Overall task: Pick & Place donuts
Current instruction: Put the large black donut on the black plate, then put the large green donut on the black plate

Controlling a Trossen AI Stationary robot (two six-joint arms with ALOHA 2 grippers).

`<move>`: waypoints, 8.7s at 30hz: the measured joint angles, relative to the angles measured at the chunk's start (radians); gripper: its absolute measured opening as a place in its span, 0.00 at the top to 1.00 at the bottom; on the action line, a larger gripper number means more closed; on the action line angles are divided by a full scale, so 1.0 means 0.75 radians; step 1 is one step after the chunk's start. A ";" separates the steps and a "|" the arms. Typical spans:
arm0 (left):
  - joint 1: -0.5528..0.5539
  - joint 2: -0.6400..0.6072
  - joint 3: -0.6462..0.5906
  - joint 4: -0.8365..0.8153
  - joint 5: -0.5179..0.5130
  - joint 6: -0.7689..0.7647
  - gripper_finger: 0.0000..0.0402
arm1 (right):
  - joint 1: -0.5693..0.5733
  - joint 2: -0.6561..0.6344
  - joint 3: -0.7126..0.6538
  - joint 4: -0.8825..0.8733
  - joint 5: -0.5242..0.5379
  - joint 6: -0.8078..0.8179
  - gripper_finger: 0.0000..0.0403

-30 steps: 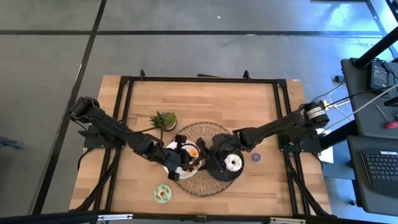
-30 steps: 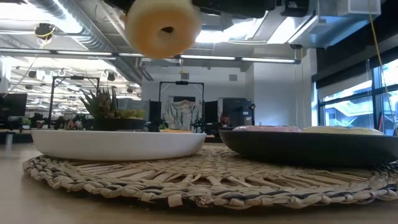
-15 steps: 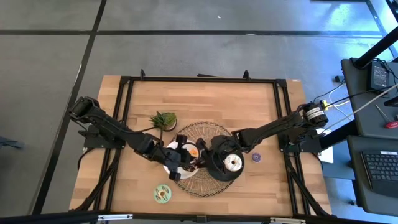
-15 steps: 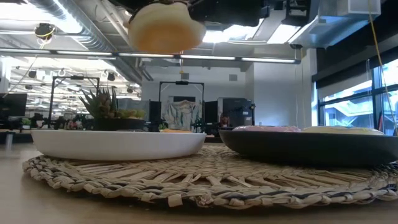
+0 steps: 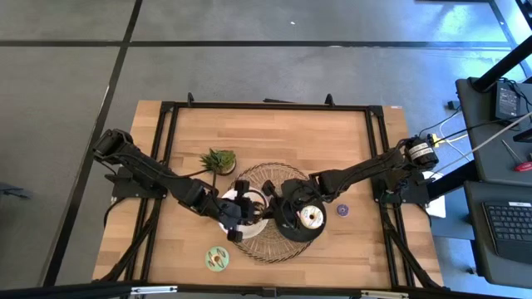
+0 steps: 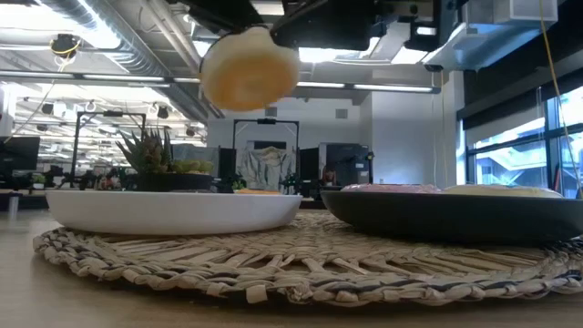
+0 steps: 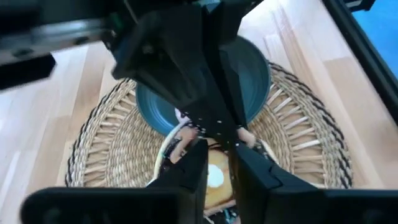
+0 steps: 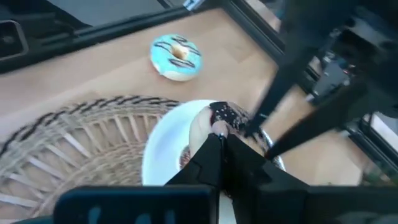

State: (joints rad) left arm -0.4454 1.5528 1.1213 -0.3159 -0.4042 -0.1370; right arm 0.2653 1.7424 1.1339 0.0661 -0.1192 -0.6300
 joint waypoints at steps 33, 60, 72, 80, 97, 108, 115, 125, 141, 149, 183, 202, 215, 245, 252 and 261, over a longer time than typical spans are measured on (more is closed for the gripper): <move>-0.146 -0.096 -0.003 -0.203 -0.439 -0.329 0.69 | 0.229 -0.433 -0.612 -0.164 0.788 1.052 0.97; -0.146 -0.095 -0.004 -0.203 -0.424 -0.369 0.69 | 0.228 -0.433 -0.688 -0.113 0.726 1.113 0.62; -0.169 -0.092 -0.004 -0.213 -0.019 -0.452 0.69 | 0.227 -0.586 -0.616 -0.119 0.765 1.041 0.41; -0.327 0.039 -0.006 -0.256 0.012 -0.698 0.69 | 0.227 -0.615 -0.615 -0.125 0.867 1.037 0.42; -0.530 0.290 -0.005 -0.362 0.098 -1.122 0.70 | 0.192 -0.615 -0.616 -0.112 0.867 1.078 0.42; -0.526 0.411 -0.001 -0.377 0.161 -1.210 0.70 | 0.192 -0.614 -0.616 -0.112 0.866 1.078 0.42; -0.531 0.409 -0.003 -0.346 0.123 -1.255 0.71 | 0.192 -0.614 -0.616 -0.113 0.867 1.077 0.42; -0.530 0.410 -0.004 -0.326 0.123 -1.134 0.72 | 0.192 -0.614 -0.616 -0.114 0.867 1.072 0.42; -0.531 0.317 0.004 -0.327 0.116 -1.131 0.99 | 0.191 -0.614 -0.617 -0.114 0.867 1.038 0.42; -0.496 0.213 0.105 -0.333 -0.444 -0.813 0.99 | 0.191 -0.614 -0.617 0.027 0.867 1.042 0.42; -0.020 0.213 0.131 0.248 -1.355 0.471 0.99 | 0.036 -0.330 -0.617 0.949 0.760 0.799 0.30; -0.020 0.213 0.131 0.326 -1.354 0.537 0.99 | 0.009 -0.289 -0.611 1.088 0.715 0.784 0.40; -0.034 0.213 0.132 0.327 -1.355 0.550 0.97 | -0.005 -0.189 -0.499 1.038 0.838 0.729 0.65; -0.223 0.213 0.132 0.135 -1.469 0.196 0.58 | 0.045 -0.435 -0.498 0.466 0.958 0.798 0.95; -0.244 0.210 0.132 -0.065 -1.510 -0.150 0.59 | 0.190 -0.588 -0.498 -0.088 0.796 1.097 0.96; -0.163 0.185 0.132 -0.065 -1.190 -0.260 0.58 | 0.468 -0.607 -0.498 -0.293 0.652 1.462 0.96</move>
State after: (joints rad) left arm -0.5680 1.6913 1.2201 -0.3650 -1.2964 -0.3324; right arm 0.6165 1.2869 0.7601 -0.1534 0.3701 0.4668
